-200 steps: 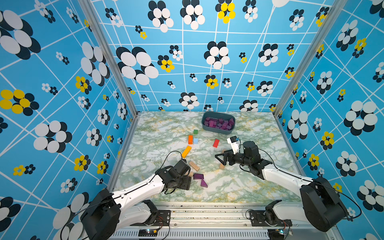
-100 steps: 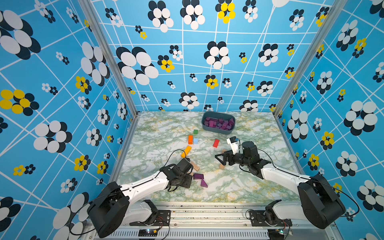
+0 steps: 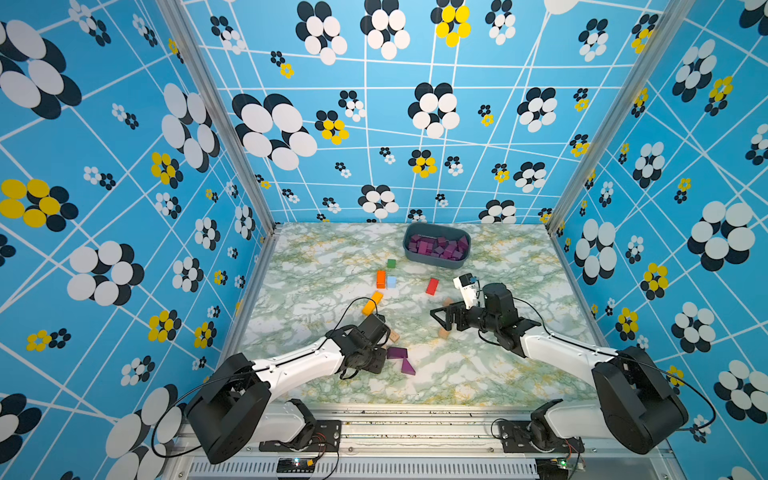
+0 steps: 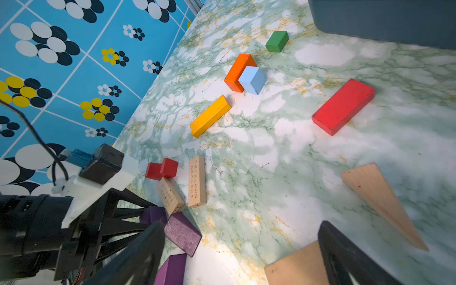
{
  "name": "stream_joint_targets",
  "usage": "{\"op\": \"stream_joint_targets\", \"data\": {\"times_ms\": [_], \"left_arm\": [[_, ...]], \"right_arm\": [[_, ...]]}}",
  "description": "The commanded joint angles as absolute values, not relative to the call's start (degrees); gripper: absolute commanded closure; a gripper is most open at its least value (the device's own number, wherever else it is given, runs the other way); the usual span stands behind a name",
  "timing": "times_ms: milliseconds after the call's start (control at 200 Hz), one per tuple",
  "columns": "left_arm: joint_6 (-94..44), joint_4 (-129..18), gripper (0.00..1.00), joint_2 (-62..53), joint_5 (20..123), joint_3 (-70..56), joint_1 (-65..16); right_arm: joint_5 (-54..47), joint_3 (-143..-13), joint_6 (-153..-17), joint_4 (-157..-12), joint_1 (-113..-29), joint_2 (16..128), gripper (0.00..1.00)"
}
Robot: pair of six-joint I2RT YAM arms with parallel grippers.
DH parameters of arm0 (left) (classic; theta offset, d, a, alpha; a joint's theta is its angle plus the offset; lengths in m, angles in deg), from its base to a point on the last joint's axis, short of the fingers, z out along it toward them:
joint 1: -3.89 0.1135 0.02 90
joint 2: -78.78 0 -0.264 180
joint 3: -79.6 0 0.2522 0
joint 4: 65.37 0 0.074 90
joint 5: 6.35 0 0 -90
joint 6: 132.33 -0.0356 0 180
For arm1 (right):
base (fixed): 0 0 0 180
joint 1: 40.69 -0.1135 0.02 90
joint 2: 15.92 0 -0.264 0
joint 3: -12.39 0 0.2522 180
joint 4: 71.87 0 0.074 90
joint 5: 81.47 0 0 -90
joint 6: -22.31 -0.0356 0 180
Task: Pick purple bricks into the storage bin
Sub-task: Pick up the building block from the center of the board.
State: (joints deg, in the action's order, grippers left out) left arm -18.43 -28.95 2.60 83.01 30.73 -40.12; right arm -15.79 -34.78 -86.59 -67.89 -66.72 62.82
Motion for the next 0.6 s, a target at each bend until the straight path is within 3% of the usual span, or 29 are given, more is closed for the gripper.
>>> {"op": "stream_joint_targets", "data": {"times_ms": [0, 240, 595], "left_arm": [[-19.72, -28.27, 0.59, 0.69, 81.97, 28.68, -40.58], [-19.56, -29.28, 0.76, 2.22, 81.54, 27.98, -40.58], [-21.95, -30.45, 0.76, 1.41, 80.59, 16.43, -38.31]], "right_arm": [[-13.9, -36.38, -86.75, -69.98, -66.71, 63.23, 0.01], [-12.23, -36.34, -86.5, -70.91, -66.61, 62.83, 0.01], [-4.53, -34.36, -87.77, -72.95, -65.7, 59.87, 0.01]]}}
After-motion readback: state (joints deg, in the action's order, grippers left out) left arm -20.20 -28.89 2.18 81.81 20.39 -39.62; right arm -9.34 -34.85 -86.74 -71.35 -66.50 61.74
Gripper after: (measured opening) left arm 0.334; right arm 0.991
